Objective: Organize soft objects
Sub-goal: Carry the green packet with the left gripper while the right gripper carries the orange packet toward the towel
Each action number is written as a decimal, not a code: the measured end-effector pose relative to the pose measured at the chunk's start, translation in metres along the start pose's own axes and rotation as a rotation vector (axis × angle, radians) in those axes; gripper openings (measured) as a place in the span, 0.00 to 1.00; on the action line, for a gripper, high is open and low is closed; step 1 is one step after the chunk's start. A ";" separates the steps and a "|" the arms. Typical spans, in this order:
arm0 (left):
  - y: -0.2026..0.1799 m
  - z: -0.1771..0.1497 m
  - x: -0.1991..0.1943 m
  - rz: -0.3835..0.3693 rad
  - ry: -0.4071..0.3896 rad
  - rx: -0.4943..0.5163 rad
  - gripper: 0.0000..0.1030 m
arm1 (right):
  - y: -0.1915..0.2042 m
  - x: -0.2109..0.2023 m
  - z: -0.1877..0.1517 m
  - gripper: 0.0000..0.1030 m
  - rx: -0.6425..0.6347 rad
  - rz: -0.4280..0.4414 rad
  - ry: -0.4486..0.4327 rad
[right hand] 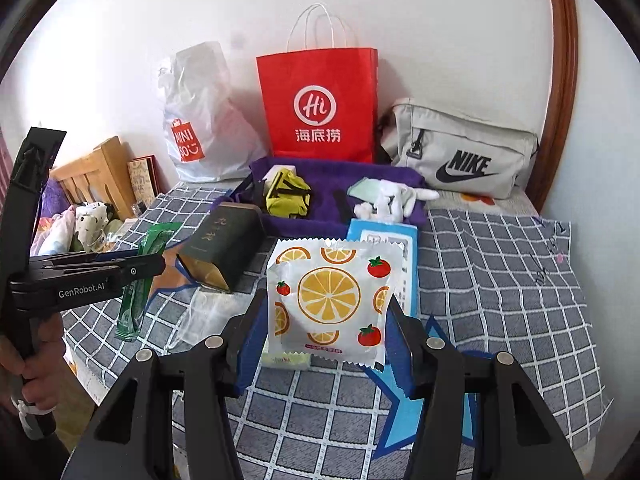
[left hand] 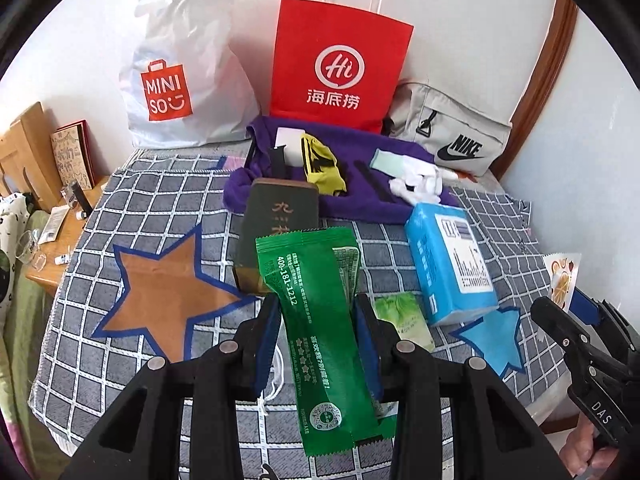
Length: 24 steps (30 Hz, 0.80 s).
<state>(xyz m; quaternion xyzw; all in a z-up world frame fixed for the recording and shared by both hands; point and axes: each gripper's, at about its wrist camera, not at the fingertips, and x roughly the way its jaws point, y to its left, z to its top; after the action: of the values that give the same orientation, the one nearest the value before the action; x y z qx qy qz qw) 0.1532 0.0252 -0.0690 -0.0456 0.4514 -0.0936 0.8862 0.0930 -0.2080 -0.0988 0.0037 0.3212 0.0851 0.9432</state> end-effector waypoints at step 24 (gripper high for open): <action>0.024 0.046 0.007 -0.006 -0.047 -0.035 0.34 | 0.005 0.020 0.040 0.52 -0.018 -0.031 -0.021</action>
<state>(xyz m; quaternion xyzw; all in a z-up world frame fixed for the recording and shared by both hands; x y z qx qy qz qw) 0.1974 0.0475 -0.0511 -0.0648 0.4317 -0.0874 0.8954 0.1323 -0.1978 -0.0788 -0.0086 0.3107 0.0734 0.9476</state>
